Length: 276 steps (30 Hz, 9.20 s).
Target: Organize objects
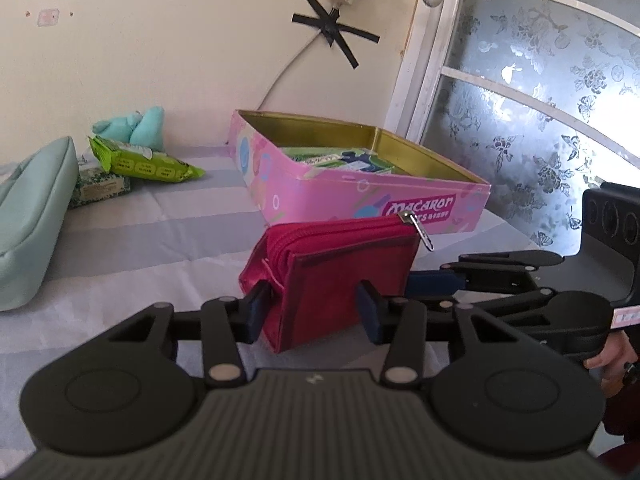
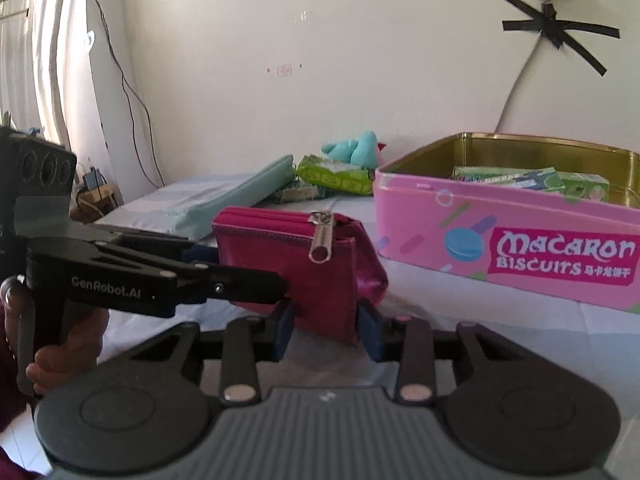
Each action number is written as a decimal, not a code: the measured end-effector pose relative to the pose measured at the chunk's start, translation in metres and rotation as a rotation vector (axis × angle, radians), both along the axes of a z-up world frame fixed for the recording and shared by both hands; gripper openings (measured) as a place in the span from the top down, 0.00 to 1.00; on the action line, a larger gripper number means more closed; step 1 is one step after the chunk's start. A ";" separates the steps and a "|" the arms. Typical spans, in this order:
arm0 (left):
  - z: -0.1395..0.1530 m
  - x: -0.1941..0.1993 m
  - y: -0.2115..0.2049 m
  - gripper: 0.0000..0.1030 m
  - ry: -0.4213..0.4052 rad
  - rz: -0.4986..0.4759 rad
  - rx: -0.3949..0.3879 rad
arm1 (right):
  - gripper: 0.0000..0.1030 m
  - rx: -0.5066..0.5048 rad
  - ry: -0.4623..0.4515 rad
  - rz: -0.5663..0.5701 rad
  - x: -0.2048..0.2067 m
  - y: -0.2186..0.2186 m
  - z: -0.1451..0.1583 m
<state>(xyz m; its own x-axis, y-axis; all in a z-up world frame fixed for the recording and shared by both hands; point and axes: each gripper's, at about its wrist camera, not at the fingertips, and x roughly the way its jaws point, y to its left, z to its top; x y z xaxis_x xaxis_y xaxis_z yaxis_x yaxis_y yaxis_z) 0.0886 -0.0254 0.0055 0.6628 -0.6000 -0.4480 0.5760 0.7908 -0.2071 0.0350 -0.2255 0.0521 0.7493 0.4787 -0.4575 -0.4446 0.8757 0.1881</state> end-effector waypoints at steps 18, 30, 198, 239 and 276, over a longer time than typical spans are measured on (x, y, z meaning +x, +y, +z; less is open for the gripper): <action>0.025 -0.036 0.002 0.52 -0.089 0.018 -0.025 | 0.69 0.008 -0.131 -0.017 -0.038 0.001 0.024; 0.039 -0.028 -0.016 0.52 -0.129 -0.010 -0.002 | 0.69 0.025 -0.182 -0.067 -0.038 -0.012 0.033; -0.004 -0.013 0.148 0.25 0.030 0.640 -0.171 | 0.22 0.194 0.196 0.033 0.013 -0.025 -0.022; 0.018 0.054 0.117 0.10 0.095 0.293 -0.055 | 0.21 0.188 0.234 0.122 0.019 0.000 -0.016; 0.104 0.179 -0.196 0.41 -0.141 0.147 0.105 | 0.24 0.206 -0.191 -0.371 0.076 -0.165 0.034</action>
<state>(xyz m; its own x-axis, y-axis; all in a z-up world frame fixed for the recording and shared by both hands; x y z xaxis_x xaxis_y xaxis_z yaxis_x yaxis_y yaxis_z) 0.2671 -0.2210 0.1098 0.7999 -0.4476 -0.3999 0.4707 0.8812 -0.0447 0.1109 -0.3907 0.0858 0.9489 0.2284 -0.2179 -0.1515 0.9351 0.3203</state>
